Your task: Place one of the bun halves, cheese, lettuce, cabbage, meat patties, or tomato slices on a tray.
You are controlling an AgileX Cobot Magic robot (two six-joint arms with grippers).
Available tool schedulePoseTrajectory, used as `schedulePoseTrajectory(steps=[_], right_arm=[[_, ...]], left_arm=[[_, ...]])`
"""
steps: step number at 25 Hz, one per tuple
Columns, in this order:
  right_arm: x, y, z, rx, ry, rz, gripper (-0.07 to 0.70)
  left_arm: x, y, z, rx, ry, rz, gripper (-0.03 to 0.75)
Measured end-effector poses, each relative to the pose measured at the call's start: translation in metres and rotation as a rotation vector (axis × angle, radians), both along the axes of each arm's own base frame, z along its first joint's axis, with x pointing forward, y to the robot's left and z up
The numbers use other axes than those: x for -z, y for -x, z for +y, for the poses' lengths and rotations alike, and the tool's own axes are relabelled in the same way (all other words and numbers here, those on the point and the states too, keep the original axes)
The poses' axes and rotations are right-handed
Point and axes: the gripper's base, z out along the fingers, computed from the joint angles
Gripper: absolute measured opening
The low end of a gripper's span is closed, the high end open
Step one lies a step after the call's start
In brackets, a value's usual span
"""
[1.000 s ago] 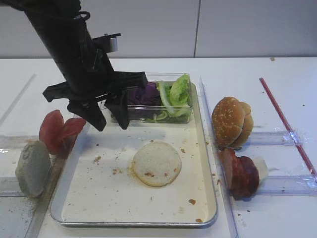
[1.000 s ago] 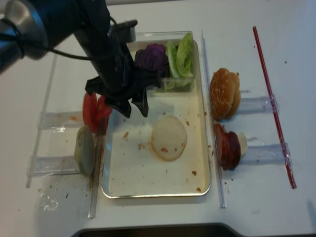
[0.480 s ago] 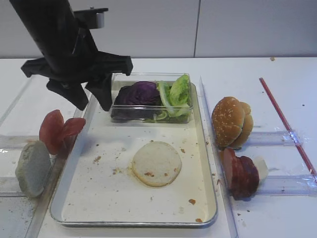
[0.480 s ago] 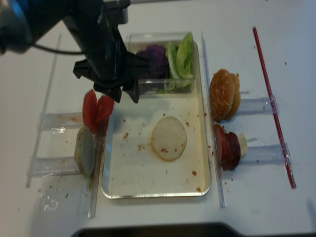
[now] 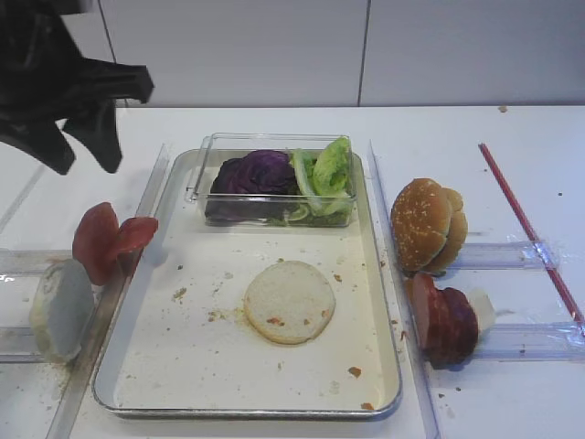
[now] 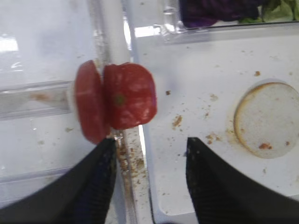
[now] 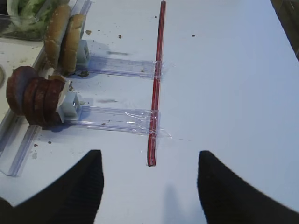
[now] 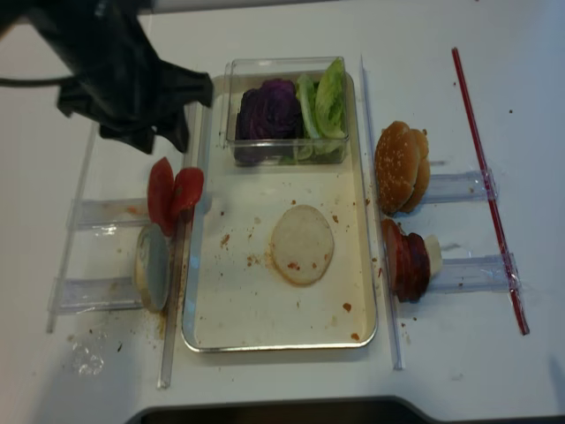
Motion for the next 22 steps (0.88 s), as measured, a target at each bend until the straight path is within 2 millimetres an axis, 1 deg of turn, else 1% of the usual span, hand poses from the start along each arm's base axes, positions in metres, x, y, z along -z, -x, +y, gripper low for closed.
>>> schedulePoseTrajectory(steps=[3,6,11,16,22], right_arm=[[0.0,0.0,0.0,0.0,0.0,0.0,0.48],[0.0,0.0,0.0,0.0,0.0,0.0,0.48],[0.0,0.0,0.0,0.0,0.0,0.0,0.48],[0.0,0.0,0.0,0.0,0.0,0.0,0.48],[0.0,0.0,0.0,0.0,0.0,0.0,0.48]], left_arm=[[-0.008,0.008,0.023,-0.048,-0.013,-0.031,0.34],[-0.011,0.02,0.039,-0.071,-0.043,-0.045,0.34],[-0.012,0.048,0.051,-0.082,-0.069,-0.062,0.34],[-0.009,0.083,0.058,-0.082,-0.067,-0.071,0.34],[-0.011,0.139,0.069,-0.087,-0.046,-0.152,0.34]])
